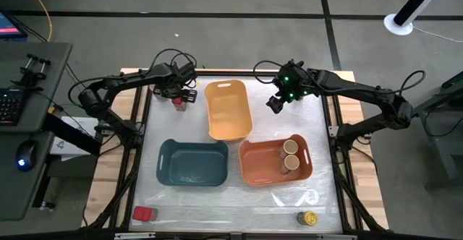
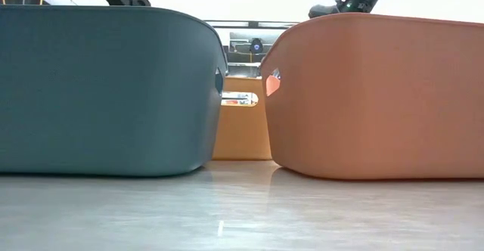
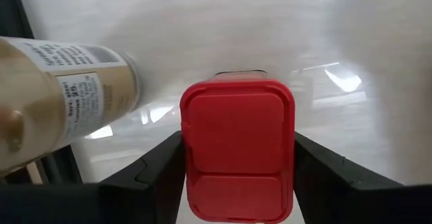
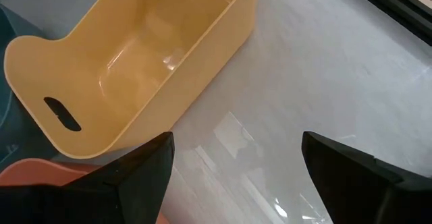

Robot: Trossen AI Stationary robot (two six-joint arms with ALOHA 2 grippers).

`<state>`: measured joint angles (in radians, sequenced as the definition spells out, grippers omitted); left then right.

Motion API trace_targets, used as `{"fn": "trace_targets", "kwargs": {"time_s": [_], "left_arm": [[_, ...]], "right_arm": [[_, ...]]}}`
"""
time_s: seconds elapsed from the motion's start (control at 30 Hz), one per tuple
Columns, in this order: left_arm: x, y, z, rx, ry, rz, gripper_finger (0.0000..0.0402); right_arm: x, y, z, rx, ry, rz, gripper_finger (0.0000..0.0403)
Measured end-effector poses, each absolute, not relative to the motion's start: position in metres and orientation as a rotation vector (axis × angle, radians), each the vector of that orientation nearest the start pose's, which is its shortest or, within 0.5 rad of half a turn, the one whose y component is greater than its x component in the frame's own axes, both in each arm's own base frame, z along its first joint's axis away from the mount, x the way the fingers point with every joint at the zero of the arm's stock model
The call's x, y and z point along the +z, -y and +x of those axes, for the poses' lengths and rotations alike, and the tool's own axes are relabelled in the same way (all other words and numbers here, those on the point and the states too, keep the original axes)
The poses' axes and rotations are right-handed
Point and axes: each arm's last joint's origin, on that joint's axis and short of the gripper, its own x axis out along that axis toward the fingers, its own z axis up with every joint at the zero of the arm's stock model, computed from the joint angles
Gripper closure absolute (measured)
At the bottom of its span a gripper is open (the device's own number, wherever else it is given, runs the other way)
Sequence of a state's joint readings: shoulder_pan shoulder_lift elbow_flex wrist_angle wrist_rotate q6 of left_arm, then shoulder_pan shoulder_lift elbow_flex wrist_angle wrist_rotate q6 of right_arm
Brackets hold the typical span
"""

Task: Sort spices by type
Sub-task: Put the top red seasoning can into the yellow bin

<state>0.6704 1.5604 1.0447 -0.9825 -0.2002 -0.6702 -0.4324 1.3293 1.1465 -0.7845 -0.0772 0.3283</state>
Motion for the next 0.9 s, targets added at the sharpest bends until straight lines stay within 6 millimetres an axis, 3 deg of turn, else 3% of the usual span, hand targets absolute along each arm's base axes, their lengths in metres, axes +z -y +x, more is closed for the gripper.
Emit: {"fn": "trace_targets", "kwargs": {"time_s": [0.17,0.27,0.5,0.7,0.8,0.9], "left_arm": [[0.206,-0.167,0.208,1.149,-1.229,-0.846,0.0201],[0.221,-0.168,0.207,1.129,-1.214,-0.827,0.0205],[0.299,-0.175,0.21,1.114,-0.953,-0.743,0.0207],[0.357,-0.161,0.234,0.989,-0.745,-0.652,0.0208],[0.366,-0.149,0.251,0.913,-0.646,-0.644,0.0208],[0.359,-0.138,0.27,0.874,-0.637,-0.667,0.0208]], "right_arm": [[0.295,0.108,0.24,-0.481,-0.884,0.545,0.0084],[0.295,0.108,0.24,-0.481,-0.884,0.545,0.0084],[0.295,0.108,0.24,-0.483,-0.883,0.549,0.0084],[0.295,0.108,0.24,-0.486,-0.882,0.555,0.0084],[0.295,0.108,0.24,-0.486,-0.882,0.556,0.0084],[0.295,0.108,0.24,-0.485,-0.883,0.553,0.0084]]}}
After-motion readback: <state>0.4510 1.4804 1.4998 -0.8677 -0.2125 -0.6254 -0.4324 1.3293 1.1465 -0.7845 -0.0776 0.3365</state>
